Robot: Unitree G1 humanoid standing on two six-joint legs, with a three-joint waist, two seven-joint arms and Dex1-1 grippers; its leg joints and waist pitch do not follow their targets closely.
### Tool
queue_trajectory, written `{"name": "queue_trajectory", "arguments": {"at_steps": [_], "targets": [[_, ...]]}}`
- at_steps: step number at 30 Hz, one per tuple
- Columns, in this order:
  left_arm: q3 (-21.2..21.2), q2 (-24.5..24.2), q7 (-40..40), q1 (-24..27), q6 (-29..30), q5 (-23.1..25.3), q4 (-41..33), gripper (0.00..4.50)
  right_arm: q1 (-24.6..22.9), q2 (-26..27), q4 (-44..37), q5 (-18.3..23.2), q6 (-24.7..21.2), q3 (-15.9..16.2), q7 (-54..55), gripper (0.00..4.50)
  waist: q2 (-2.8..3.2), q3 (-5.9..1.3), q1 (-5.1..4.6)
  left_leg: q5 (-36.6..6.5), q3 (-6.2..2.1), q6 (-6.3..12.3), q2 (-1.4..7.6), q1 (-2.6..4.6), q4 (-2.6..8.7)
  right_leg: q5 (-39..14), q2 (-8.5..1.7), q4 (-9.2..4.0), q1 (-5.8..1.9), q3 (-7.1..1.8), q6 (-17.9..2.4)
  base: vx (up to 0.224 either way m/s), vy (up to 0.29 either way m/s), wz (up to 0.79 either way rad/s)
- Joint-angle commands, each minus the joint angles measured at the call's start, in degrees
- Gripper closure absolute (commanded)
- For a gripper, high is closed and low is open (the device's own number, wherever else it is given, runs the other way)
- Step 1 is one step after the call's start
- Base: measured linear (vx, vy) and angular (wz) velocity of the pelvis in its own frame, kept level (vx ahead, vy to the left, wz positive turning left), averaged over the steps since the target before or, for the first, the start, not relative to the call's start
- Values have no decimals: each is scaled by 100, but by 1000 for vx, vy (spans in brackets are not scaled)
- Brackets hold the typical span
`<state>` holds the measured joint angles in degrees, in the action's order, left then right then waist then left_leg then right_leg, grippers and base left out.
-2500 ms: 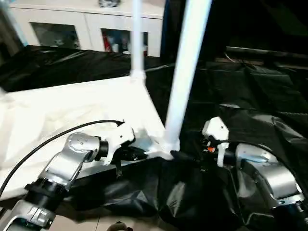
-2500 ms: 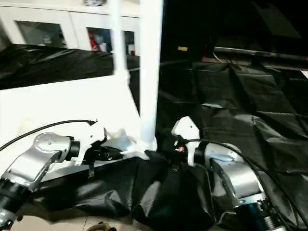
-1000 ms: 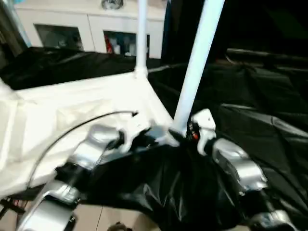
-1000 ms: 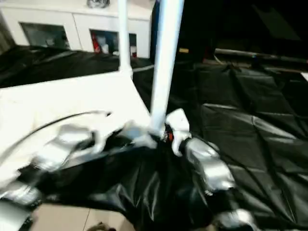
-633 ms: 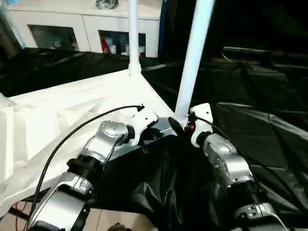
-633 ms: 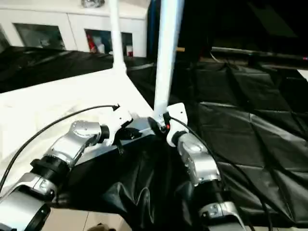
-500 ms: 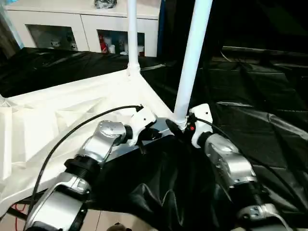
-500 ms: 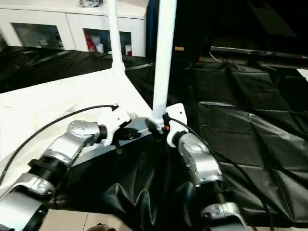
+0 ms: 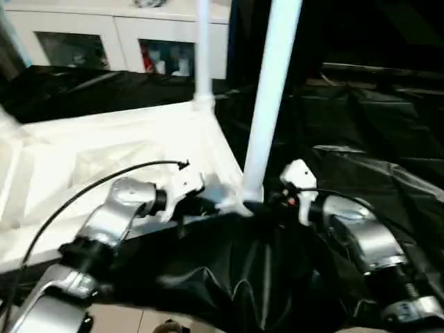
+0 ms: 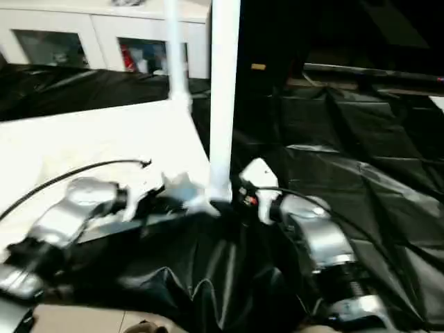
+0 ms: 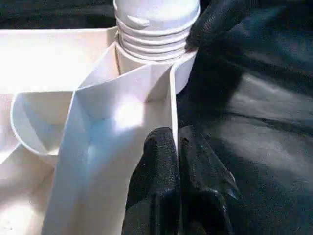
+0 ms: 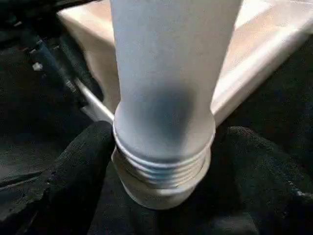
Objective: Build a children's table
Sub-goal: Rotate leg to tighten
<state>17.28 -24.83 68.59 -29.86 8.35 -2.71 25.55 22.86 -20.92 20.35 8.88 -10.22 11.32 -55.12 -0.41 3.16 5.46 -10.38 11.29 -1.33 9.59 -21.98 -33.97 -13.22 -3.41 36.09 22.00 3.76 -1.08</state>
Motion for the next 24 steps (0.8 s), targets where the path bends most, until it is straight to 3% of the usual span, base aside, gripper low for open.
{"name": "queue_trajectory", "arguments": {"at_steps": [1,5,6,8,13,16,24], "targets": [[126,-3,433,57,28,-287,-345,450,-15,-105,-136,-9,113,82,-239,57,-86,-372,-2,-426,-168,547,450,127,334,160,-590,-358,-235,-345,-1432,0,0,0],[165,-141,592,160,123,-322,-548,450,21,-155,-113,-19,176,142,-426,57,-68,-344,10,-688,-176,391,460,132,362,-333,-598,-403,-222,-346,-1383,0,0,0],[165,-161,644,184,160,-339,-604,450,34,-165,-98,-5,187,149,-473,57,-134,-346,4,-691,-173,370,462,133,366,-367,-597,-409,-229,-346,-1358,0,0,0],[164,-187,707,226,243,-365,-719,450,74,-152,-61,14,254,171,-554,57,-92,-344,18,-703,-178,336,467,144,366,-432,-613,-405,-213,-350,-1338,0,0,0],[179,-211,748,264,316,-359,-817,450,98,-106,-15,24,333,205,-668,57,-119,-351,23,-584,-175,323,458,143,360,-184,-601,-376,-225,-351,-1366,0,0,0],[219,-195,733,265,354,-355,-820,450,90,-57,62,-6,476,230,-712,84,-114,-357,30,-495,-174,377,449,139,348,43,-599,-352,-233,-346,-1423,0,0,0],[214,-196,755,253,367,-282,-791,450,74,49,82,53,478,224,-740,151,-111,-361,31,-515,-178,387,447,137,340,60,-590,-347,-245,-341,-1448,0,0,0]]}}
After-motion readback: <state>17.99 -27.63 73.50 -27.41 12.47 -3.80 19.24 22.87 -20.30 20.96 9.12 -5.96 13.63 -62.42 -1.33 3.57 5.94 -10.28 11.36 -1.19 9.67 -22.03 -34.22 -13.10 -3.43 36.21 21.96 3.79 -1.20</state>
